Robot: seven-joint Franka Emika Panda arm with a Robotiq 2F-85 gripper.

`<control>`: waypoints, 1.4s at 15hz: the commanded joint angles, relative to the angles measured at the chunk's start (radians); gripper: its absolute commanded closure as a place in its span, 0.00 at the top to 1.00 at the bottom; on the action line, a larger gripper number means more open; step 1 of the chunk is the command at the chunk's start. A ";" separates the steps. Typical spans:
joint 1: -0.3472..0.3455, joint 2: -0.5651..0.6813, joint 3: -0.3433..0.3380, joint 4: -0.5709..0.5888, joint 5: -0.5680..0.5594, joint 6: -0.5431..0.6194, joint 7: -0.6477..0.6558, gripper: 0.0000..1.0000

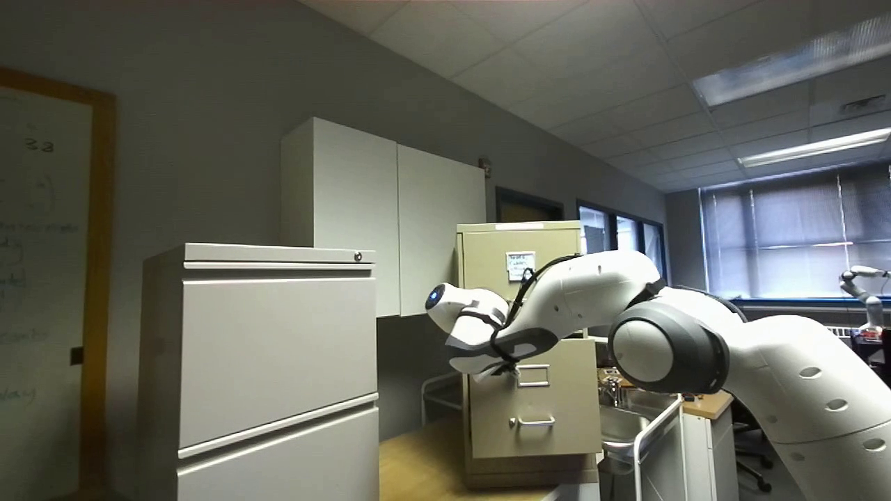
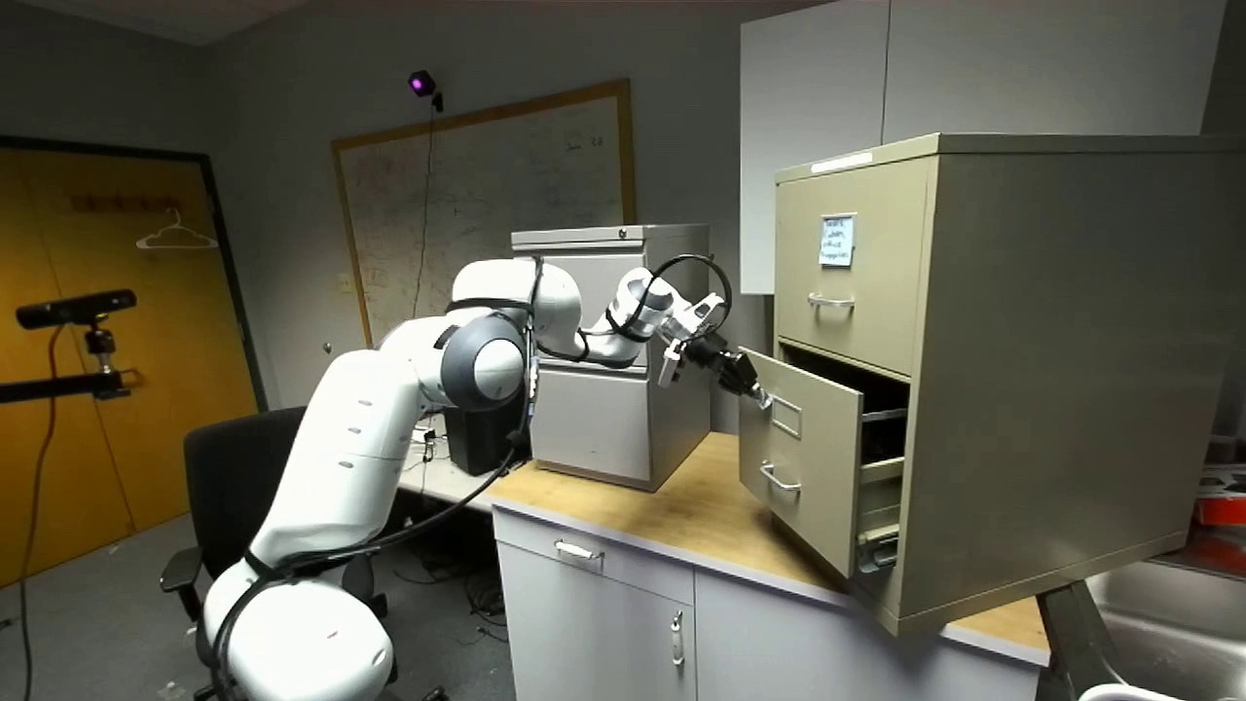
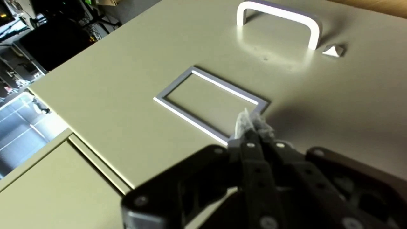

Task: Close the bottom drawer of the cabinet on the right

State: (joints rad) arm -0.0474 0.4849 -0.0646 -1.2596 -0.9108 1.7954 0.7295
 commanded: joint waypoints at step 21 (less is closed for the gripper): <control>0.048 0.301 -0.155 0.531 0.322 -0.064 0.135 0.00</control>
State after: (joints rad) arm -0.0375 0.7702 -0.2096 -0.7233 -0.5547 1.6213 0.7477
